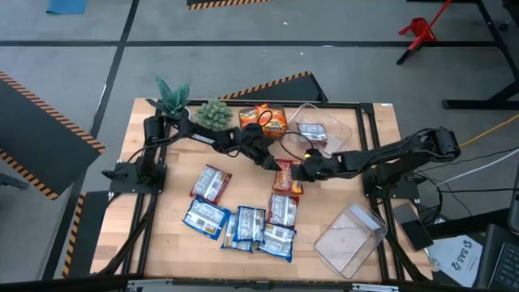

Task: Sort Maruchan noodles
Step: Put the red noodle pack into the top transparent bin

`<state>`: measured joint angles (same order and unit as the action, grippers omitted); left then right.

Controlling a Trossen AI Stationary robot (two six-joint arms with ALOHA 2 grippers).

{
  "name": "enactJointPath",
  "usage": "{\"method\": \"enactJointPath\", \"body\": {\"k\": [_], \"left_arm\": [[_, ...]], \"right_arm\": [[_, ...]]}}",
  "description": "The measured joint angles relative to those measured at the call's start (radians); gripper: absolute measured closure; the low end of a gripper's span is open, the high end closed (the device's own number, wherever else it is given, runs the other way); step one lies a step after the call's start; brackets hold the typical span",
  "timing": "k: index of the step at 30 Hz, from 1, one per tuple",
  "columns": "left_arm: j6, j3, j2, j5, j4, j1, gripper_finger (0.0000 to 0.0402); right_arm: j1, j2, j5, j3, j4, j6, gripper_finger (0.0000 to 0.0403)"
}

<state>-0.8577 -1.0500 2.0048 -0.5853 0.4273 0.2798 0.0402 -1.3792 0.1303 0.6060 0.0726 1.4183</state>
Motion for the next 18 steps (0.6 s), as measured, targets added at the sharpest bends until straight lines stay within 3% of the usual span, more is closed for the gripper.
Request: {"method": "enactJointPath", "body": {"k": [8,18], "left_arm": [[-0.038,0.000,-0.001,-0.005,0.018,0.032,0.0154],[-0.127,0.002,0.000,0.025,0.145,-0.014,0.0154]], "right_arm": [[-0.001,0.069,0.070,0.005,0.006,-0.014,0.0402],[0.000,0.069,0.087,0.004,-0.005,-0.065,0.0402]]}}
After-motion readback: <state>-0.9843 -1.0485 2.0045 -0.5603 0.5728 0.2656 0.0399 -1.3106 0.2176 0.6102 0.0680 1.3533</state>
